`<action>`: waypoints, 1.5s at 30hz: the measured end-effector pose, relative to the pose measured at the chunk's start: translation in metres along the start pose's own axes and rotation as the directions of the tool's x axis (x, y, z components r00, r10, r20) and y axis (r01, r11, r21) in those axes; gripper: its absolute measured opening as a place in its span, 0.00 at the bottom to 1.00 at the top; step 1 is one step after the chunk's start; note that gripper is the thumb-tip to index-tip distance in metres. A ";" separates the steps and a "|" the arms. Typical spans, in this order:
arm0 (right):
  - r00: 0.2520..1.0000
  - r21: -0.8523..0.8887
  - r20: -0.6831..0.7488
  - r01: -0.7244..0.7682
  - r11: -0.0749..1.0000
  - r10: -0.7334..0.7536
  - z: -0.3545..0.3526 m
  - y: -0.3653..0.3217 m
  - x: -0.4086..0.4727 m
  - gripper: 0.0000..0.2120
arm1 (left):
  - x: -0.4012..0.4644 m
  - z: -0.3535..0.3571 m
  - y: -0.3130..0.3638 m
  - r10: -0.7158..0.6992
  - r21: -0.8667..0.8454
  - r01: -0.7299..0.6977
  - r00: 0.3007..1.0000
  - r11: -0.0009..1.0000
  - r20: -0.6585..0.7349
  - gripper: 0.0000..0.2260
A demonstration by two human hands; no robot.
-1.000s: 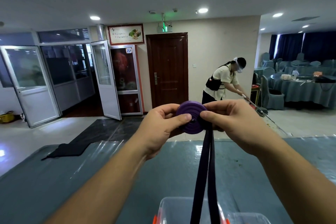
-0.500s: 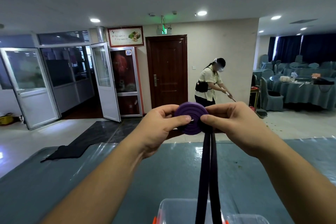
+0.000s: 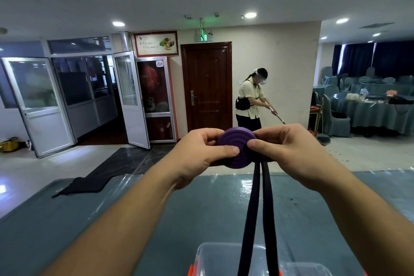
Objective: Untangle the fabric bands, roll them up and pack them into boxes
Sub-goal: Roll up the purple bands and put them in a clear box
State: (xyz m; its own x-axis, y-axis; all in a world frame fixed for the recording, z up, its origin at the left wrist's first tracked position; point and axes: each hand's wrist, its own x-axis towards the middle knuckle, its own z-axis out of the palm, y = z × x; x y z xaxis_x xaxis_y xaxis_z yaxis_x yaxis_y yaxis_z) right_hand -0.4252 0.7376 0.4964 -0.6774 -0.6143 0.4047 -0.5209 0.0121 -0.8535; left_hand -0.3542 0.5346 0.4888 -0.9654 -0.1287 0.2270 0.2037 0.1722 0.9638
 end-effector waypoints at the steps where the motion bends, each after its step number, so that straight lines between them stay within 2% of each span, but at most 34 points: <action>1: 1.000 -0.009 0.008 0.003 1.000 -0.003 0.000 -0.001 0.000 0.08 | -0.001 -0.002 0.003 0.004 0.030 -0.005 1.000 1.000 0.006 0.13; 6: 0.992 0.208 -0.125 0.028 0.978 -0.001 0.006 -0.002 0.004 0.07 | -0.001 0.005 0.003 0.066 -0.153 -0.081 0.993 0.985 -0.102 0.16; 9: 0.993 0.182 -0.120 0.020 0.983 0.002 0.007 0.001 0.003 0.07 | 0.001 0.007 -0.004 0.071 -0.238 -0.099 0.990 0.966 -0.123 0.20; 13: 1.000 0.058 -0.007 0.003 0.998 -0.002 0.003 0.002 0.001 0.08 | -0.002 -0.002 0.000 0.073 -0.053 -0.074 0.997 0.996 -0.033 0.13; 15: 1.000 0.052 0.018 0.003 0.999 -0.004 0.003 0.001 0.001 0.08 | -0.003 -0.005 0.006 0.082 0.015 -0.081 0.996 0.997 -0.024 0.12; 17: 0.999 0.117 -0.041 0.023 0.993 -0.018 0.005 0.001 0.002 0.08 | -0.003 -0.004 0.009 0.094 -0.034 -0.096 0.994 0.995 -0.048 0.12; 19: 0.994 0.194 -0.105 0.034 0.980 -0.014 0.008 0.003 0.003 0.09 | -0.001 0.000 0.007 0.106 -0.162 -0.119 0.990 0.980 -0.091 0.13; 22: 0.992 0.244 -0.129 0.034 0.969 -0.003 0.010 0.006 0.003 0.08 | 0.000 0.005 0.000 0.085 -0.283 -0.123 0.986 0.951 -0.142 0.16; 24: 0.995 0.196 -0.104 0.022 0.980 -0.001 0.008 0.006 0.003 0.08 | 0.000 0.003 -0.001 0.070 -0.235 -0.093 0.992 0.968 -0.103 0.15; 28: 0.999 0.121 -0.033 -0.009 0.993 0.013 0.006 0.006 0.003 0.08 | 0.000 -0.006 0.006 0.049 -0.033 -0.050 0.998 0.998 -0.037 0.12; 30: 0.997 0.177 -0.075 -0.004 0.984 0.017 0.007 0.006 0.003 0.08 | 0.000 -0.004 0.007 0.078 -0.069 -0.082 0.995 0.994 -0.067 0.13; 34: 0.991 0.254 -0.131 -0.002 0.967 0.037 0.012 0.007 0.002 0.07 | 0.001 0.007 -0.002 0.090 -0.260 -0.130 0.983 0.957 -0.162 0.15; 36: 0.992 0.233 -0.122 -0.010 0.972 0.039 0.011 0.009 0.001 0.07 | 0.002 0.007 -0.004 0.090 -0.253 -0.126 0.985 0.959 -0.148 0.15; 41: 0.999 0.118 -0.033 -0.033 0.992 0.037 0.006 0.008 0.001 0.08 | 0.001 -0.007 0.006 0.056 0.019 -0.056 0.998 0.998 -0.007 0.13; 45: 0.990 0.293 -0.138 0.009 0.956 0.033 0.011 0.005 0.003 0.08 | 0.001 0.001 0.004 0.079 -0.181 -0.088 0.995 0.979 -0.057 0.16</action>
State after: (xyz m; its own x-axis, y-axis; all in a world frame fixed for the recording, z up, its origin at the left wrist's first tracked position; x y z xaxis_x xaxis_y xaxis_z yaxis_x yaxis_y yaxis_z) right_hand -0.4240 0.7271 0.4900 -0.7597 -0.4983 0.4177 -0.3520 -0.2249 -0.9086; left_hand -0.3549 0.5360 0.4929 -0.9354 -0.1700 0.3101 0.3142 0.0031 0.9494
